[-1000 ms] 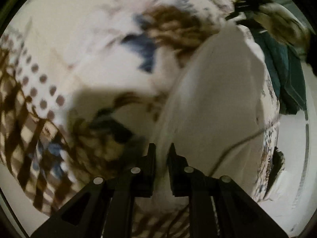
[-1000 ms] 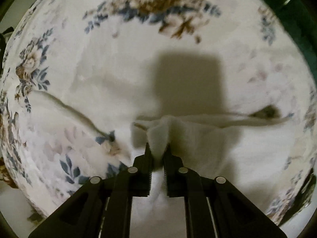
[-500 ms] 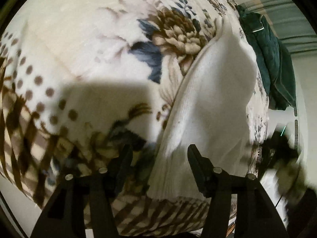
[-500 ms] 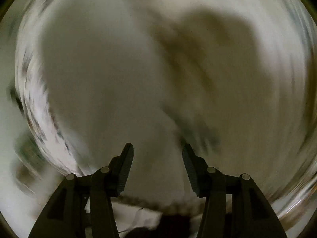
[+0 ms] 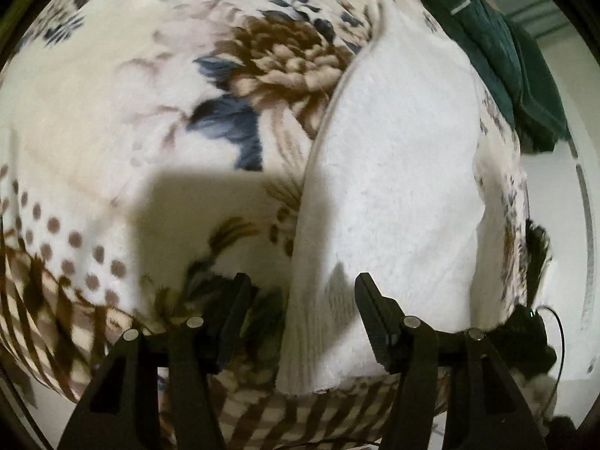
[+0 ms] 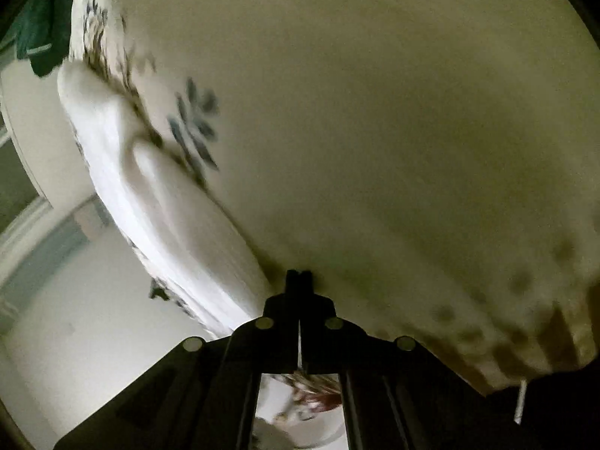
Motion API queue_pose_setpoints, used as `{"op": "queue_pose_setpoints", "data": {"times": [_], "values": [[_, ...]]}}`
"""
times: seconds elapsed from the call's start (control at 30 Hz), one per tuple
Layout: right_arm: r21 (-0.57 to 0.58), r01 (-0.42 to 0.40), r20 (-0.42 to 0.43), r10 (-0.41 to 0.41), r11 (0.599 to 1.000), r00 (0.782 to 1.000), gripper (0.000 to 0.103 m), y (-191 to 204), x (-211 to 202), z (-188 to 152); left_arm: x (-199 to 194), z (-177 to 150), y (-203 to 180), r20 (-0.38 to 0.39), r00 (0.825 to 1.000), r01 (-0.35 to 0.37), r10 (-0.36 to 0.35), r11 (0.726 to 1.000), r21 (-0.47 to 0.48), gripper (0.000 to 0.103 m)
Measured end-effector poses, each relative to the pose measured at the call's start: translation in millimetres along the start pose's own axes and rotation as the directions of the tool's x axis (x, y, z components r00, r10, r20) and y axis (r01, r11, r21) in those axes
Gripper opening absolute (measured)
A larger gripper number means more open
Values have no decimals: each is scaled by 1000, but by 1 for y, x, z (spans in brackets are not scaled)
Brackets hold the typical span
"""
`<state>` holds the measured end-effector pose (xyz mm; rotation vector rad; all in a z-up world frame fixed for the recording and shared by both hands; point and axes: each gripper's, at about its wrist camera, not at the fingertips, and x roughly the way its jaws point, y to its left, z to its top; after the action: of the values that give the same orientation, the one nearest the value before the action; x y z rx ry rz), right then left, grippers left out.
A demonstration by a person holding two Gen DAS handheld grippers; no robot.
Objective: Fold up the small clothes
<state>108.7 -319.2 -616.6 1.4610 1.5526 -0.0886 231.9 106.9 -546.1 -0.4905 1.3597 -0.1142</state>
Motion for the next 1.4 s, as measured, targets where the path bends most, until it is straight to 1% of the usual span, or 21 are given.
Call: {"op": "queue_pose_setpoints", "data": {"times": [0.07,0.1,0.17,0.23,0.3,0.33,0.6,0.63,0.67,0.7,0.83,1.03,1.07,1.1,1.13,1.17,1.2,1.27,1.33,1.37,1.4], "values": [[64,-85,-19,86,994,996,0,-20,-4,-9,-3,0,-2,7,1000,-6,6,1000,14,55],[114,-178,-32,183,977,983,0,-30,-4,-10,-5,-1,-3,14,1000,-5,4,1000,17,55],[154,-258,-16,263,954,965,5,-38,-8,-7,-11,-3,-3,31,1000,4,-4,1000,21,55],[168,-296,35,294,940,955,37,-44,-15,0,-13,-5,0,38,999,18,-18,1000,14,55],[185,-325,56,321,927,946,51,-46,-14,5,-11,-4,4,32,998,49,-49,999,-7,55],[193,-339,57,335,921,941,52,-46,-10,6,-9,-5,5,26,998,63,-63,998,-19,55],[215,-418,89,408,883,909,50,-32,12,10,3,-4,0,3,995,102,-102,994,-33,55],[216,-402,107,387,890,916,30,-28,17,11,4,-2,-1,0,995,96,-96,995,-30,55],[205,-375,120,357,904,926,8,-21,22,11,6,-1,-1,-2,996,88,-88,996,-28,55],[180,-347,128,327,921,936,5,-18,21,8,7,0,-1,-2,996,87,-87,996,-26,55],[57,-146,159,136,988,978,4,-14,0,-24,8,3,-4,-6,997,77,-77,997,1,55],[-8,64,172,-61,998,983,0,-33,-12,-67,14,0,-13,-12,1000,7,-7,998,64,53],[-2,133,165,-131,991,978,0,-37,-11,-71,12,-2,-14,0,1000,-15,16,997,81,45],[7,151,156,-150,989,976,0,-44,-10,-74,11,-3,-17,11,999,-40,39,994,106,12],[3,178,150,-176,984,973,0,-53,-10,-80,11,-4,-19,6,998,-57,57,990,128,2],[-21,187,144,-182,982,973,0,-58,-9,-85,8,-5,-20,13,997,-74,73,988,138,3],[-31,162,134,-156,986,979,0,-60,-8,-86,3,-5,-19,29,998,-66,62,988,137,3],[10,36,103,-37,999,994,0,-69,-10,-86,-9,-5,-16,53,998,-45,39,991,128,2],[25,-75,91,72,997,993,2,-66,-10,-75,-17,-3,-11,73,997,-36,28,993,114,2],[24,-89,97,86,996,992,6,-62,-10,-69,-20,0,-8,81,997,-29,21,994,106,2],[25,-127,106,124,992,987,22,-58,-10,-63,-21,1,-5,83,996,-27,18,994,102,2]]}}
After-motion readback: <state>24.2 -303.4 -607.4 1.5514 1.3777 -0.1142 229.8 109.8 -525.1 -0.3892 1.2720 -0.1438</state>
